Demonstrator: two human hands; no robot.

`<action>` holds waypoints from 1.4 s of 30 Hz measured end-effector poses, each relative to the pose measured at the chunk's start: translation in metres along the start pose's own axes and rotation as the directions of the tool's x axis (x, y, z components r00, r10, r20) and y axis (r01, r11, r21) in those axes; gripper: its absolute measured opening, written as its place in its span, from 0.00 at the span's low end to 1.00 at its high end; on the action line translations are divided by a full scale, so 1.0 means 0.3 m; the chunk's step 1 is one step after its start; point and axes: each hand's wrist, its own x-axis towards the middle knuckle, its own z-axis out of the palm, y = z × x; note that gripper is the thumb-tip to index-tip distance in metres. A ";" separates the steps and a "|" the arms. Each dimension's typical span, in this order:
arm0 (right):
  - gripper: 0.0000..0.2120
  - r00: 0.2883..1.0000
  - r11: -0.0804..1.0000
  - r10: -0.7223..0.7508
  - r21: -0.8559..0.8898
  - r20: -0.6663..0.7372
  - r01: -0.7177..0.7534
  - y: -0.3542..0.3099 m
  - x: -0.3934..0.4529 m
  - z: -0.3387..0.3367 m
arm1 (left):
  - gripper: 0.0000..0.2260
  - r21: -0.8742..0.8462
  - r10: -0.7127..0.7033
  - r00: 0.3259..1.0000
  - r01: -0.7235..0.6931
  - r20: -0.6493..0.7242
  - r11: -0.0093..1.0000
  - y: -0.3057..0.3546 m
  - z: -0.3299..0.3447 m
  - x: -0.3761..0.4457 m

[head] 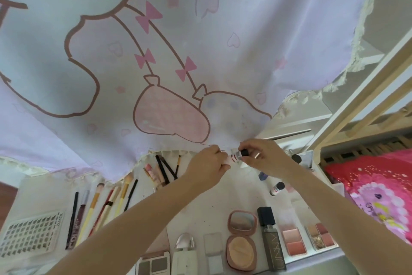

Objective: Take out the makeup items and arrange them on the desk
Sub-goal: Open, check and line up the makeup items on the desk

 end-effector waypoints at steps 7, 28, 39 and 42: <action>0.10 0.979 0.906 0.152 -0.415 0.134 -0.084 0.176 -0.048 0.127 | 0.13 -0.079 -0.004 0.942 0.032 0.335 0.996 0.082 0.217 0.069; 0.15 0.909 0.698 0.409 -0.669 0.077 -0.257 0.219 0.066 0.205 | 0.16 0.222 -0.200 0.846 0.100 0.494 0.970 -0.105 0.316 0.003; 0.21 0.917 0.639 0.400 -0.715 -0.006 -0.283 0.160 0.056 0.202 | 0.15 0.203 -0.286 0.876 0.221 0.388 0.954 -0.205 0.260 -0.077; 0.17 0.950 0.662 0.308 -0.727 0.044 -0.181 0.092 0.073 0.234 | 0.14 0.183 -0.357 0.876 0.312 0.325 0.932 -0.262 0.246 -0.119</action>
